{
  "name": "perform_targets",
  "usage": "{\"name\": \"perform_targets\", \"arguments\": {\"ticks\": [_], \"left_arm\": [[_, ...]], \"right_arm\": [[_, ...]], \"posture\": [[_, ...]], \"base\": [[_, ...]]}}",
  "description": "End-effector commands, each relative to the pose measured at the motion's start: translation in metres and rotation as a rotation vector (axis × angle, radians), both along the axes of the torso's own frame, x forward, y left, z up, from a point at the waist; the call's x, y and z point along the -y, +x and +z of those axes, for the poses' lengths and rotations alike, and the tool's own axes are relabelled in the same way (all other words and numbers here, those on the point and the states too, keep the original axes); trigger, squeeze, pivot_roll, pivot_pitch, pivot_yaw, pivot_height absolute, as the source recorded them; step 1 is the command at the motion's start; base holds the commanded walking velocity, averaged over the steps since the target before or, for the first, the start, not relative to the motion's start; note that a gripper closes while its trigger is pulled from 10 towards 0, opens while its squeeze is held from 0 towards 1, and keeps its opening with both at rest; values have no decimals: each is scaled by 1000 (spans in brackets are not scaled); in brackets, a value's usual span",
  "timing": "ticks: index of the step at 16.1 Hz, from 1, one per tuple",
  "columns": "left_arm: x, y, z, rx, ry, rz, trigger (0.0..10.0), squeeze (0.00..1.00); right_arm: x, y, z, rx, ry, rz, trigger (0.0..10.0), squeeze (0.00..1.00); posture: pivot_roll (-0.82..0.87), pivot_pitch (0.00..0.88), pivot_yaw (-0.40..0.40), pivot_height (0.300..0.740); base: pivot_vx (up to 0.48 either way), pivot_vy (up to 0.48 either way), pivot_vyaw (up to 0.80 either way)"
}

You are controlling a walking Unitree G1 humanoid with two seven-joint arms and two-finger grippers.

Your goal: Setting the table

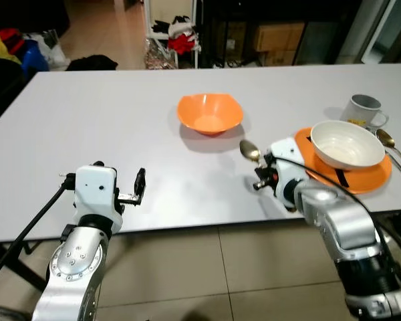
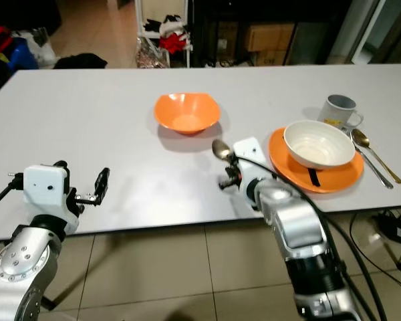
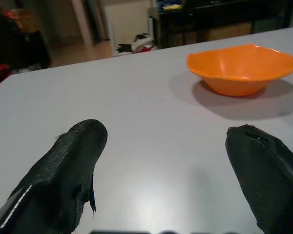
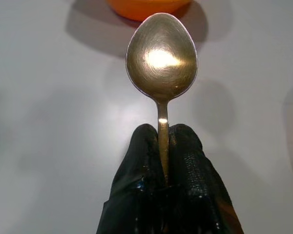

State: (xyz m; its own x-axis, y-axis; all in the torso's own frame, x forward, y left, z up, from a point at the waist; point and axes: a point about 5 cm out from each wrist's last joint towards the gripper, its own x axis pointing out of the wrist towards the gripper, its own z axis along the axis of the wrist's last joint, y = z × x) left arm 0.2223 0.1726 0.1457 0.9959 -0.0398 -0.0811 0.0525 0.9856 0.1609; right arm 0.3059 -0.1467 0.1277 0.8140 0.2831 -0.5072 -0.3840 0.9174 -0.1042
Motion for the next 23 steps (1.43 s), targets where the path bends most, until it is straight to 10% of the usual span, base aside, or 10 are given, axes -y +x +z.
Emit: {"name": "perform_targets", "arguments": {"ticks": [1, 10, 23], "left_arm": [[3, -2, 2, 9, -6, -38, 10000, 0], [30, -2, 2, -114, 53, -573, 10000, 0], [31, -4, 5, -180, 49, -714, 10000, 0]], "right_arm": [[0, 5, 3, 15, -6, 4, 10000, 0], [8, 55, -11, -18, -61, -106, 10000, 0], [-13, 80, -8, -32, 107, -151, 10000, 0]], "posture": [[-59, 0, 10, 740], [-41, 0, 24, 740], [-22, 41, 35, 740]], "base": [[0, 0, 0], [0, 0, 0], [0, 0, 0]]}}
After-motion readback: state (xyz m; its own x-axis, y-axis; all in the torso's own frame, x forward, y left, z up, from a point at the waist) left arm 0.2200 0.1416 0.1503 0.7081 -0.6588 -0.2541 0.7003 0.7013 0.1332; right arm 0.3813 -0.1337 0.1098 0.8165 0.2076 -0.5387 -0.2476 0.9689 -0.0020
